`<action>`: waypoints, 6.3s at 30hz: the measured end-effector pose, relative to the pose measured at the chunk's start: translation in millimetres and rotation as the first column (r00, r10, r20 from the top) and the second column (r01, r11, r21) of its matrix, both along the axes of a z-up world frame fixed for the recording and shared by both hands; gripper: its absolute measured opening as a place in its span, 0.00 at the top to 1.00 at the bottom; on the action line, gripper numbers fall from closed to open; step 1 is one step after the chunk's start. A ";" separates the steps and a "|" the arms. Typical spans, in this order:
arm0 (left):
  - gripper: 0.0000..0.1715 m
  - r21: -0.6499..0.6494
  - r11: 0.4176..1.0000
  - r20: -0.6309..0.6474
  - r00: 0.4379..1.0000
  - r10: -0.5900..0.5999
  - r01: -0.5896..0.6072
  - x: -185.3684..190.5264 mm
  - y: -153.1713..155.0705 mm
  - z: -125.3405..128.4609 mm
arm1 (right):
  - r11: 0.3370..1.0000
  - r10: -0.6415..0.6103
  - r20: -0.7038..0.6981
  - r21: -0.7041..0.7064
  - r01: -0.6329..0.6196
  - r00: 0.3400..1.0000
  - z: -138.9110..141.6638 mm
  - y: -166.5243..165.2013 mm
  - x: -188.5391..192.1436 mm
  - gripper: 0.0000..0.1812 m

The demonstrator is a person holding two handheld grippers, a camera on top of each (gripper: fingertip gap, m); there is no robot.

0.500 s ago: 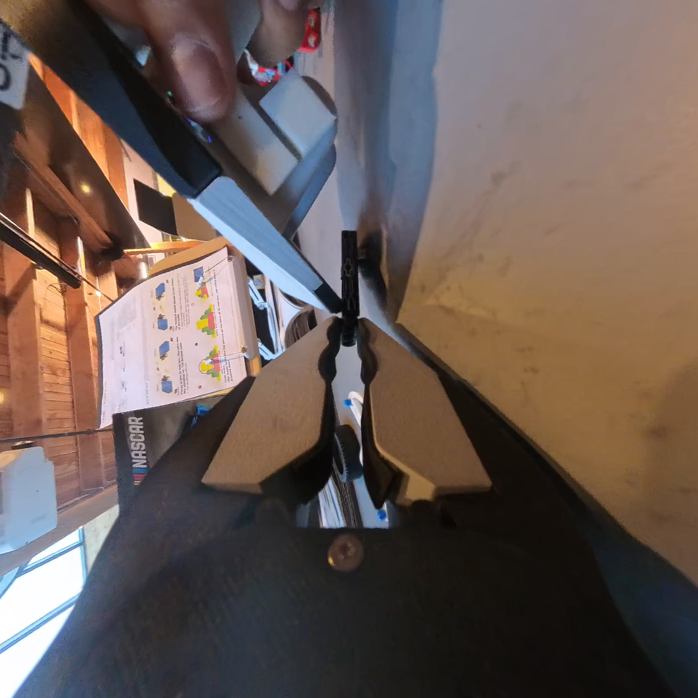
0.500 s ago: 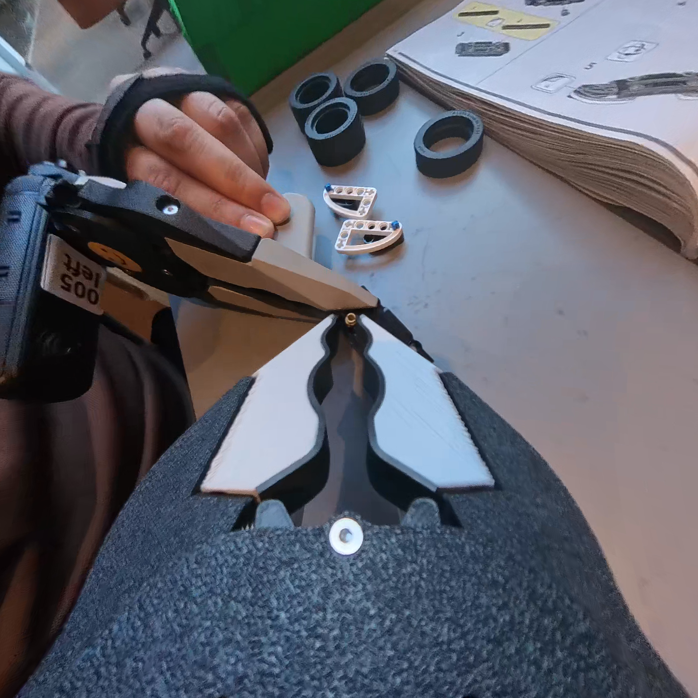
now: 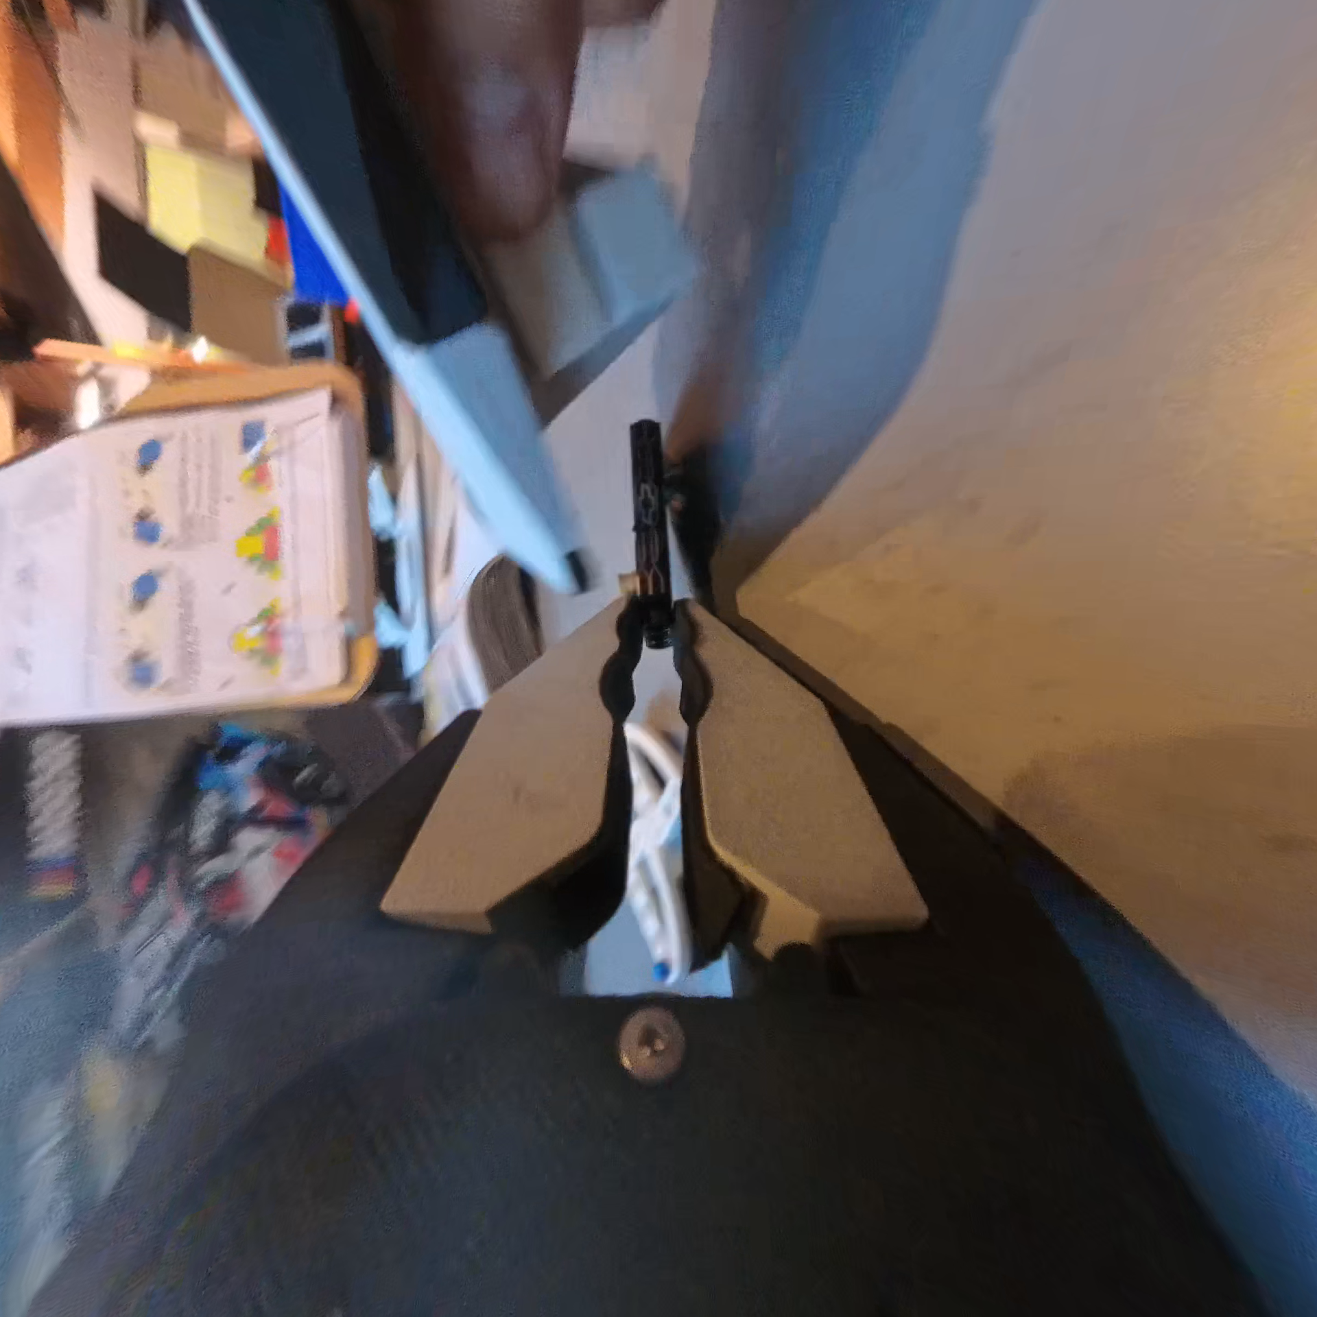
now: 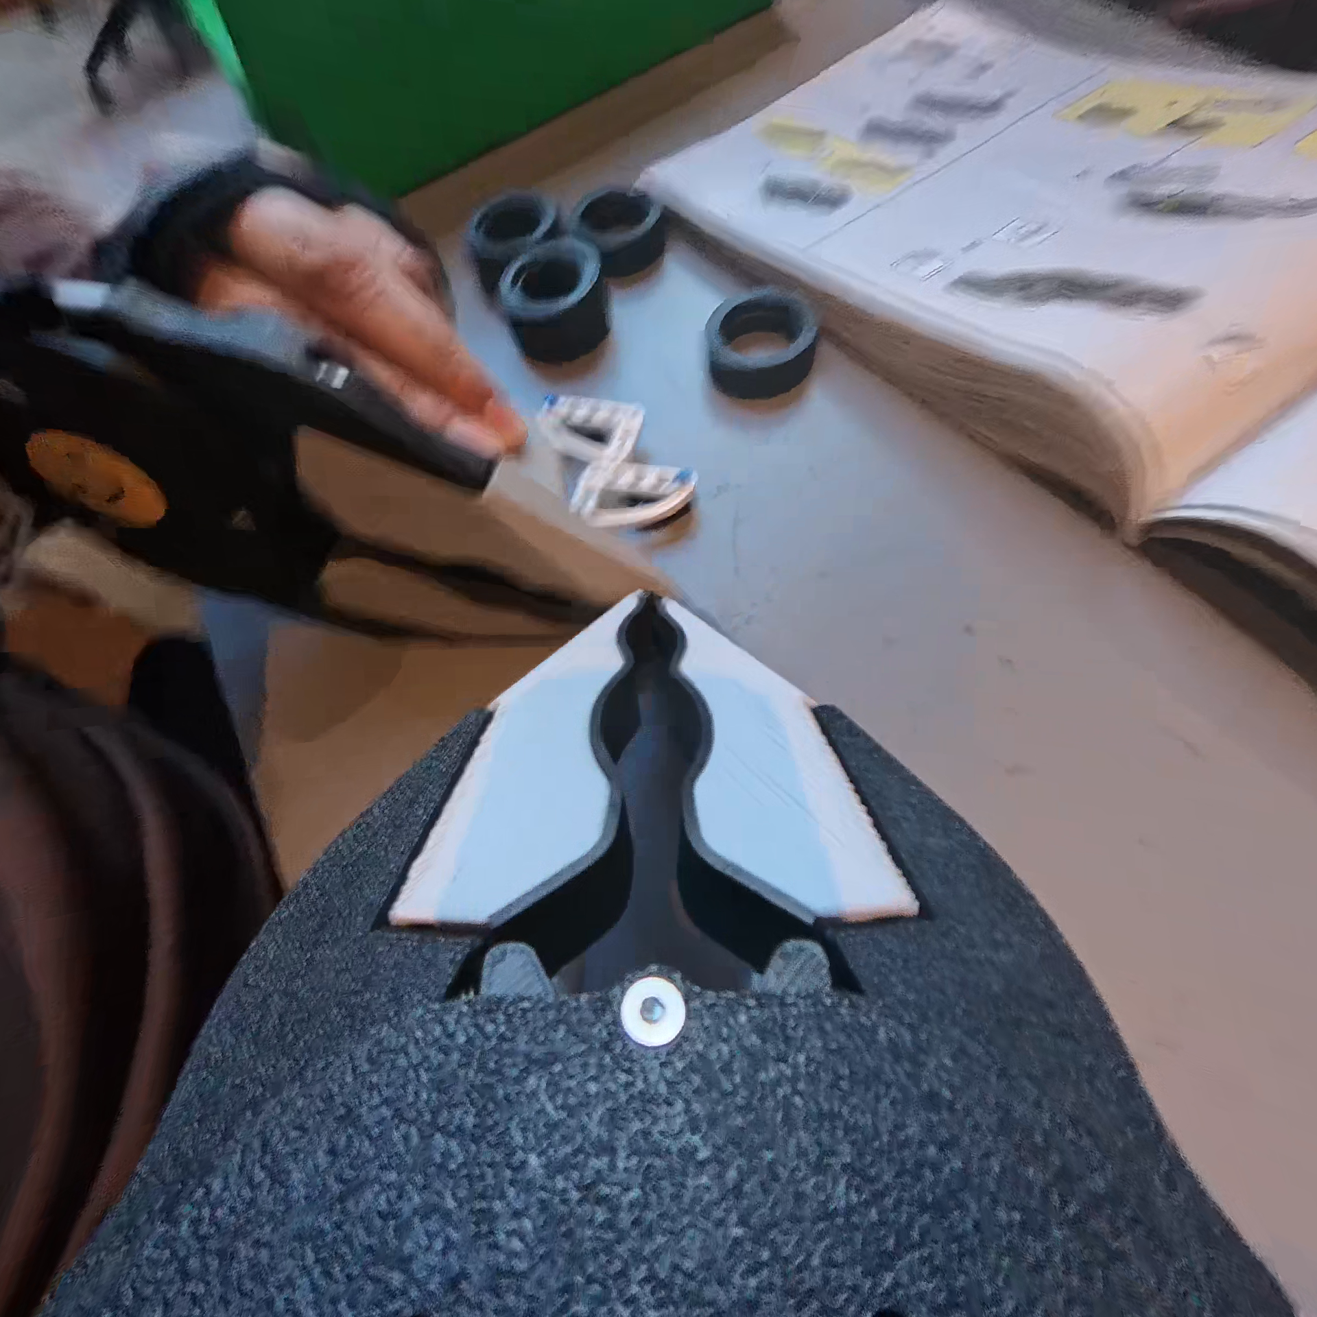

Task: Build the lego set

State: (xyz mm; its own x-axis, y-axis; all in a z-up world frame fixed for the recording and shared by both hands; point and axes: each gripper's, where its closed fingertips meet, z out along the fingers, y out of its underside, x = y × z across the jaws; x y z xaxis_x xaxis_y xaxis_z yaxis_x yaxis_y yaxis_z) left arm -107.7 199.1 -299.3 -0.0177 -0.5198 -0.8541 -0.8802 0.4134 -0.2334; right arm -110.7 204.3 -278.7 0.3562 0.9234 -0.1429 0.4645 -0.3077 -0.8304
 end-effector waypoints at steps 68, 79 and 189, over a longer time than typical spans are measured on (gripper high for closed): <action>0.96 0.087 0.995 -0.039 0.998 -0.045 0.048 3.4 -0.3 4.0 | 0.952 0.103 -0.081 -0.282 -0.122 0.991 -5.5 -22.4 1.1 0.97; 0.96 0.015 0.999 0.055 0.998 0.035 -0.036 -2.5 10.7 9.6 | 0.976 0.011 -0.131 -0.213 -0.039 0.991 5.7 -4.9 -5.6 1.00; 0.80 -0.627 0.769 0.377 0.814 0.441 -0.125 -60.4 -23.9 6.8 | 0.982 -0.063 0.150 -0.166 0.088 0.987 -7.8 0.7 31.9 0.83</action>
